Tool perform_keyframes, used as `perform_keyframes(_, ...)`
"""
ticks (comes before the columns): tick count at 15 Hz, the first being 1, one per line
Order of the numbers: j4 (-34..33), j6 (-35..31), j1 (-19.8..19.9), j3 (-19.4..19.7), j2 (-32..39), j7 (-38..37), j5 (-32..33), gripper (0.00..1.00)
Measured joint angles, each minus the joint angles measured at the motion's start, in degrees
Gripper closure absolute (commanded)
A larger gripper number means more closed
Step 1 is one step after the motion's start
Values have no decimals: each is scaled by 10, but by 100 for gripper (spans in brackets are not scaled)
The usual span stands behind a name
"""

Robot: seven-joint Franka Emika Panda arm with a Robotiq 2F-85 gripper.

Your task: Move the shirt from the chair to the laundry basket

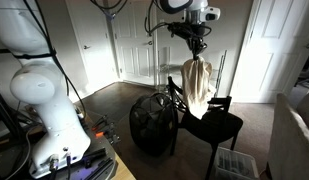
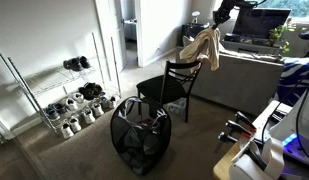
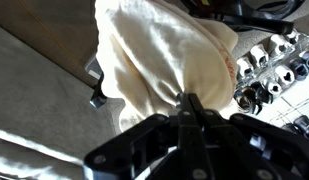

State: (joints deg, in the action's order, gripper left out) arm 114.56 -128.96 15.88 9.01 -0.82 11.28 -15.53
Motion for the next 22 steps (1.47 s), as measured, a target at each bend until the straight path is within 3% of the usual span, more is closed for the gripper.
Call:
perform_keyframes(4,34,-22,-25,3,-69,0,-7,99)
perform_keyframes(8,80,-39,-79,-7,-121,0,-7,99)
perform_keyframes(15,159,-44,-165,-66,-155,0,23,99)
perform_keyframes(18,177,-49,-182,-82,-154,-3,45,97)
perform_keyframes(22,176,-49,-183,-76,-154,-3,45,97)
